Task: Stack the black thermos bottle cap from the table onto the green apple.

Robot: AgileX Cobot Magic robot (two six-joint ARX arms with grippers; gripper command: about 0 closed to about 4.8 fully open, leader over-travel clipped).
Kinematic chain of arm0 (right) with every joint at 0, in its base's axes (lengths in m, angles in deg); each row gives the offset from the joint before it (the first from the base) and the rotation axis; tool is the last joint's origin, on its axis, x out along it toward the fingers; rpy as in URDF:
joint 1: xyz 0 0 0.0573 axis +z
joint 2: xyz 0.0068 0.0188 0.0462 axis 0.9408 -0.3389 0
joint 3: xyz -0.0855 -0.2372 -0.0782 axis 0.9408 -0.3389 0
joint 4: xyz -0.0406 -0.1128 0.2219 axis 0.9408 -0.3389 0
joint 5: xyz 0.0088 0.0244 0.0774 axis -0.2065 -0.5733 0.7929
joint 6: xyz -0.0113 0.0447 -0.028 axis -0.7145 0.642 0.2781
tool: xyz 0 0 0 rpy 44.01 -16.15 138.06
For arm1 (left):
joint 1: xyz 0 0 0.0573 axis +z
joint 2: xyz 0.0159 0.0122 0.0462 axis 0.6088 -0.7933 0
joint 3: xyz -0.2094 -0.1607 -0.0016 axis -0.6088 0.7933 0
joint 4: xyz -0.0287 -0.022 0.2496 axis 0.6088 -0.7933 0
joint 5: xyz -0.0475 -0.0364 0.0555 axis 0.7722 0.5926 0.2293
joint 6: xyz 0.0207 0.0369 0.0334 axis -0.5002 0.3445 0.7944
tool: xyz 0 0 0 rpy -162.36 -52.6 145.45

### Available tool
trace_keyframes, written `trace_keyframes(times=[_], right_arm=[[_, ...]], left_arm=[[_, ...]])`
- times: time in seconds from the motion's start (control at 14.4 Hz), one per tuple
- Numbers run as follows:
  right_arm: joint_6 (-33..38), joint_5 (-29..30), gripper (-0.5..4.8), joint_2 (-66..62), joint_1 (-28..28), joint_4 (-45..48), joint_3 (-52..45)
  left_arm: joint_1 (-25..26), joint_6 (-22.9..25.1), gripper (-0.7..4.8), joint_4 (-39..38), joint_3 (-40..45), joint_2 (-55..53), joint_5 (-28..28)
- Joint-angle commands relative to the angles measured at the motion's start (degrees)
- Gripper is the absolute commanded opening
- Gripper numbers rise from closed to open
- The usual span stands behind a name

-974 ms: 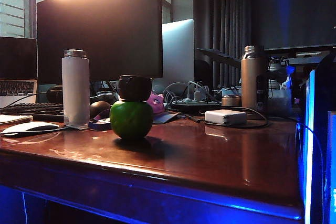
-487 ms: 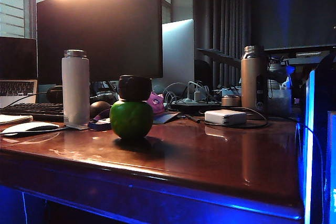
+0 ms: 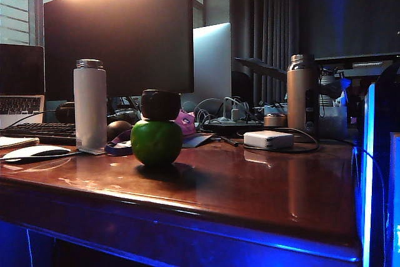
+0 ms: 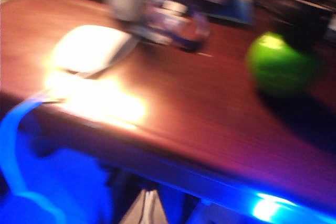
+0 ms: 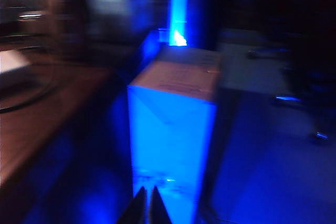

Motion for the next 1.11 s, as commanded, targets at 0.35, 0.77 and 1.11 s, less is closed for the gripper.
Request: trace_keyframes(times=[0.35, 0.77, 1.11], right_arm=[[0.15, 0.02, 0.22, 0.07, -1.07, -0.42, -0.26], [0.15, 0.02, 0.22, 0.07, -1.16, -0.39, -0.26], [0.15, 0.02, 0.22, 0.07, -1.16, -0.39, -0.26]], left_arm=[[2.80, 0.02, -0.03, 0.59, -0.09, 0.15, 0.04], [2.86, 0.02, -0.03, 0.57, -0.09, 0.15, 0.02], [2.86, 0.02, -0.03, 0.57, -0.09, 0.15, 0.02]])
